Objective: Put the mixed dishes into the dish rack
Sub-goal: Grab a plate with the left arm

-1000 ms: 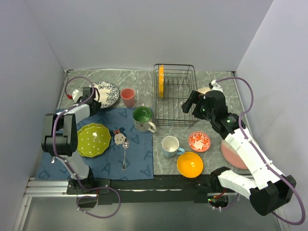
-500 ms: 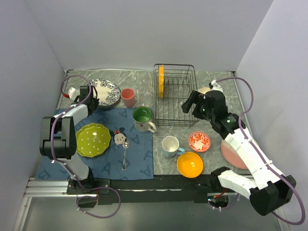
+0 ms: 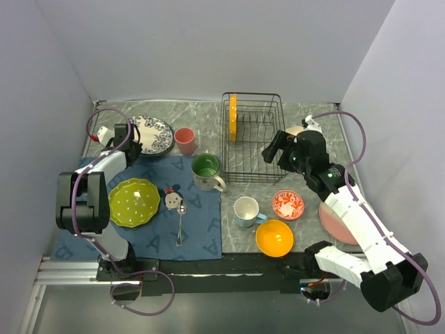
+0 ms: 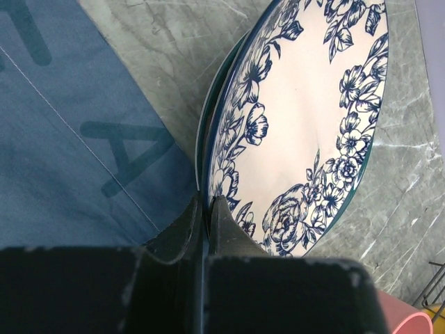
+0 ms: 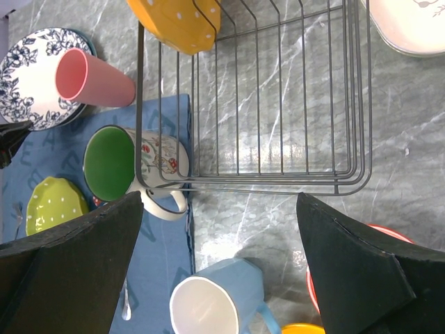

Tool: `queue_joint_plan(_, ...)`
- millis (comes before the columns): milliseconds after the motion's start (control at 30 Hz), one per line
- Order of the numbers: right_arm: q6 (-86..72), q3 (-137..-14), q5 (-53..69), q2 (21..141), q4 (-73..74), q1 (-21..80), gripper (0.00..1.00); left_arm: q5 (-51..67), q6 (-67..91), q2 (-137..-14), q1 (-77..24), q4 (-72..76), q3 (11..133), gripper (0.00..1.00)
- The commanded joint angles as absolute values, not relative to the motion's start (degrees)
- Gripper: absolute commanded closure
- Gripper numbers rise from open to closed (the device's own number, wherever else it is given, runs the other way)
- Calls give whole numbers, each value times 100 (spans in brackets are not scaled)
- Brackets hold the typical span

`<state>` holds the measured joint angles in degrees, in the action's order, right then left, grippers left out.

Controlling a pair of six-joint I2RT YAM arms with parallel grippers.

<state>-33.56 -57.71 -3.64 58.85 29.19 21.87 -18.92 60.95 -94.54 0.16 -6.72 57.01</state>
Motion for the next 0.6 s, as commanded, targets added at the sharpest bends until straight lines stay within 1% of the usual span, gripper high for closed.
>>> queue_joint_plan(0,-3401,-5748,-466,5810,2742,2145,1,-2127,5775,-9273,-44,-1134,5695,99)
queue_joint_plan(267,-3436,-5748,-413,5818,2716,2136,2,-2153,5354,-8851,-44,-1160,5897,99)
queue_joint_plan(567,-3305,-5906,-150,5968,2593,2145,2,-2110,4589,-8956,-70,-1529,6582,99)
